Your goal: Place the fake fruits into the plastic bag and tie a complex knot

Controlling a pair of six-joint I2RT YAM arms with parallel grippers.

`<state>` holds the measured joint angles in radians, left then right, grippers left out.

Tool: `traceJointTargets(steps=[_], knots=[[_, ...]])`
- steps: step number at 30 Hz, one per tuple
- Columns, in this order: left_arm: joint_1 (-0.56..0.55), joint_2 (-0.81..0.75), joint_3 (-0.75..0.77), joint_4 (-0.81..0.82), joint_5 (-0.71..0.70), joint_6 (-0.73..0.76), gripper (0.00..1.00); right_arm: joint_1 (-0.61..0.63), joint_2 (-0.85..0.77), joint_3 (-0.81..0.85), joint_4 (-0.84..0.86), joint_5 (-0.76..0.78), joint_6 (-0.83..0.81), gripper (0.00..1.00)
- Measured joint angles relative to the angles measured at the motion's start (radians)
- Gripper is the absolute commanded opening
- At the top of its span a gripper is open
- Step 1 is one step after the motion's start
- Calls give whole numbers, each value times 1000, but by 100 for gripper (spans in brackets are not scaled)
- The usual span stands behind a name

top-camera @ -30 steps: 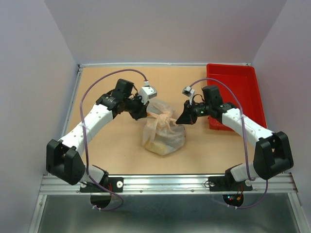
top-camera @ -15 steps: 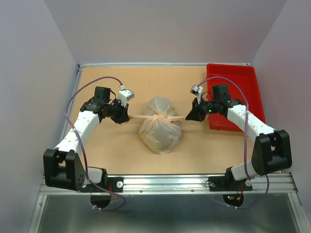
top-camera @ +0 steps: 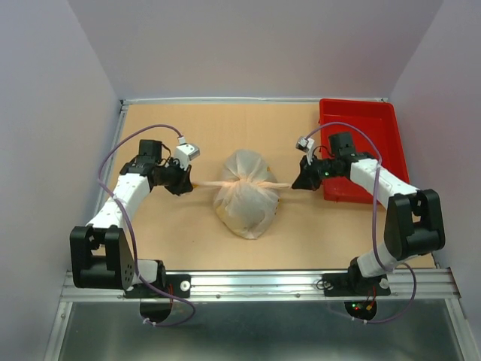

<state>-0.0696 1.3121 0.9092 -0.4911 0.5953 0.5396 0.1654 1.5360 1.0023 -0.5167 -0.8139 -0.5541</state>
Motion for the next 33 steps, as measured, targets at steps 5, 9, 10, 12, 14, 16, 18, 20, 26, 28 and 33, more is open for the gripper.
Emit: traceJointTargets(steps=[5, 9, 10, 12, 14, 16, 18, 20, 26, 28, 33], knots=[[21, 10, 26, -14, 26, -1, 0, -9, 4, 23, -25, 21, -7, 0], [25, 26, 71, -24, 48, 15, 0, -16, 4, 75, -43, 35, -8, 0], [26, 26, 74, -25, 59, 20, 0, -18, 4, 92, -62, 35, -15, 1], [26, 26, 78, -34, 78, 27, 0, -22, 8, 130, -110, 35, -29, 34], [26, 26, 83, -51, 55, 40, 0, -27, 16, 175, -167, 63, -60, 53], [23, 25, 88, -60, 29, 42, 0, -49, 18, 198, -211, 102, -82, 72], [-3, 24, 92, -64, 14, 41, 0, -72, 17, 216, -238, 129, -104, 75], [-54, 20, 97, -69, 6, 40, 14, -63, 17, 231, -268, 158, -122, 78], [-106, -5, 113, -77, -2, 25, 52, 60, 14, 277, -298, 218, -164, 96], [-106, -11, 119, -77, -6, 19, 57, 126, 13, 280, -297, 245, -186, 97], [-106, -14, 141, -78, -12, 32, 60, 214, 16, 280, -291, 296, -249, 97]])
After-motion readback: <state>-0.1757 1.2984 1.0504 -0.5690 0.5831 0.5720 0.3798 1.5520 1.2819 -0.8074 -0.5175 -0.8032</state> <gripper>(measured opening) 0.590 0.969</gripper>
